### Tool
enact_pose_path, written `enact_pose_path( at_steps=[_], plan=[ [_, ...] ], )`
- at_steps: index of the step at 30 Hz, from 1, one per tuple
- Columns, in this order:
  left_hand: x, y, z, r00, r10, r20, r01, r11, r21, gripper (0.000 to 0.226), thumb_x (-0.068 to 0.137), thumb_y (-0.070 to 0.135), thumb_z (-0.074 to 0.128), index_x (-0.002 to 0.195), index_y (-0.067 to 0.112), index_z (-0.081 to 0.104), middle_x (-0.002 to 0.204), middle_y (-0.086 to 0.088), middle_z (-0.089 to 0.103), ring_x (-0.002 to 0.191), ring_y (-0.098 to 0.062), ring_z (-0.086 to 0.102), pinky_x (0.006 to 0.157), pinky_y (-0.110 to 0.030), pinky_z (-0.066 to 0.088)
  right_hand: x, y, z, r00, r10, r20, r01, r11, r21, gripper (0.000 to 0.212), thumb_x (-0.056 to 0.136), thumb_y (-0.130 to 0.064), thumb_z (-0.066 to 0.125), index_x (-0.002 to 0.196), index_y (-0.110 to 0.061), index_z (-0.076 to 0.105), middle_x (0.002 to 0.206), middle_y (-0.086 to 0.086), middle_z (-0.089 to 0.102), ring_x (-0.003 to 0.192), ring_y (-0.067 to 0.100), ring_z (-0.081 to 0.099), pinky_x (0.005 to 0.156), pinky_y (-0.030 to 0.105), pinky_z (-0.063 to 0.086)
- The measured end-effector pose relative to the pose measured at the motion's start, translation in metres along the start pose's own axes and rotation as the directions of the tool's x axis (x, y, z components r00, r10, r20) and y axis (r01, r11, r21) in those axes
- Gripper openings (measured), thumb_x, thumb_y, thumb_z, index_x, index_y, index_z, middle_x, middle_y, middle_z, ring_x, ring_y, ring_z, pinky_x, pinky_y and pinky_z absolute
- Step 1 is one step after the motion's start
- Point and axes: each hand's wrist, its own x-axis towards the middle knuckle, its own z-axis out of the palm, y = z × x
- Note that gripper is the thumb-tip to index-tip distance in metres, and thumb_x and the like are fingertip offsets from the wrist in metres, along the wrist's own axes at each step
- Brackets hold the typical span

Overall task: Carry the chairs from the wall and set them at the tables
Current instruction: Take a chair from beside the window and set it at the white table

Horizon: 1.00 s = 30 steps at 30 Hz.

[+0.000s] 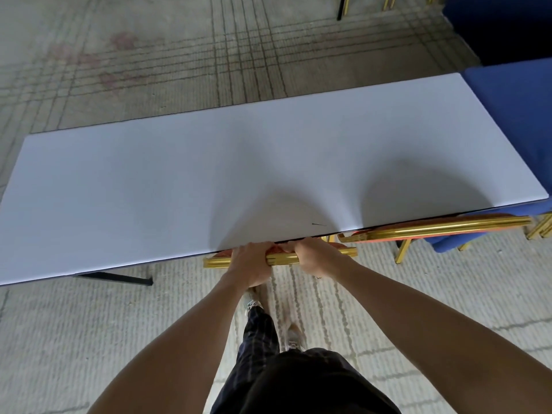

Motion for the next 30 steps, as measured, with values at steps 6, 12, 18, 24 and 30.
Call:
enact_pose_path(
  at_steps=[6, 12, 18, 24, 30],
  plan=[
    [-0.007, 0.004, 0.011, 0.997, 0.011, -0.082, -0.014, 0.999, -0.037, 0.042, 0.078, 0.016, 0.056, 0.114, 0.038, 0.062, 0.103, 0.008, 0.069, 0.100, -0.024, 0.063, 0.080, -0.034, 0.042, 0.000, 0.014, 0.001, 0.997, -0.061, 0.049, 0.062, 0.998, -0.016, 0.083, 0.081, 0.011, 0.044, 0.143, -0.044, 0.039, 0.077, -0.002, 0.065, 0.058, 0.010, 0.059, 0.048, 0.023, 0.050],
    [-0.001, 0.007, 0.014, 0.991, 0.023, -0.130, -0.031, 0.998, -0.060, 0.043, 0.081, 0.016, 0.054, 0.117, 0.039, 0.063, 0.104, 0.009, 0.071, 0.099, -0.022, 0.065, 0.083, -0.033, 0.045, 0.006, 0.022, -0.009, 0.994, -0.015, 0.105, 0.024, 0.996, -0.085, 0.056, 0.078, 0.008, 0.047, 0.117, -0.030, 0.059, 0.074, -0.006, 0.062, 0.060, 0.008, 0.057, 0.051, 0.019, 0.045],
    [0.002, -0.002, 0.013, 0.997, 0.020, -0.078, -0.026, 0.997, -0.078, 0.039, 0.084, 0.019, 0.056, 0.114, 0.045, 0.060, 0.101, 0.016, 0.070, 0.095, -0.016, 0.064, 0.079, -0.033, 0.046, 0.010, 0.018, -0.003, 0.999, 0.035, 0.038, -0.029, 0.990, -0.136, 0.041, 0.080, 0.000, 0.052, 0.110, -0.024, 0.068, 0.082, -0.003, 0.069, 0.065, 0.011, 0.061, 0.063, 0.022, 0.054],
    [-0.001, -0.007, 0.018, 0.995, 0.018, -0.101, -0.029, 0.993, -0.111, 0.044, 0.083, 0.014, 0.057, 0.119, 0.040, 0.063, 0.107, 0.013, 0.070, 0.098, -0.017, 0.064, 0.084, -0.032, 0.047, -0.004, 0.005, -0.003, 0.998, 0.029, -0.062, -0.033, 0.997, -0.072, 0.059, 0.080, 0.003, 0.055, 0.126, -0.032, 0.062, 0.083, -0.006, 0.069, 0.066, 0.013, 0.063, 0.064, 0.029, 0.058],
    [-0.024, -0.022, 0.032, 0.993, -0.027, -0.115, 0.003, 0.979, -0.206, 0.055, 0.085, 0.018, 0.064, 0.136, 0.036, 0.053, 0.136, 0.010, 0.057, 0.130, -0.015, 0.047, 0.114, -0.036, 0.032, -0.020, -0.029, -0.017, 0.995, -0.041, -0.091, 0.046, 0.997, 0.059, 0.046, 0.075, -0.038, 0.064, 0.120, -0.039, 0.061, 0.099, -0.016, 0.069, 0.088, 0.011, 0.065, 0.074, 0.030, 0.054]
  ],
)
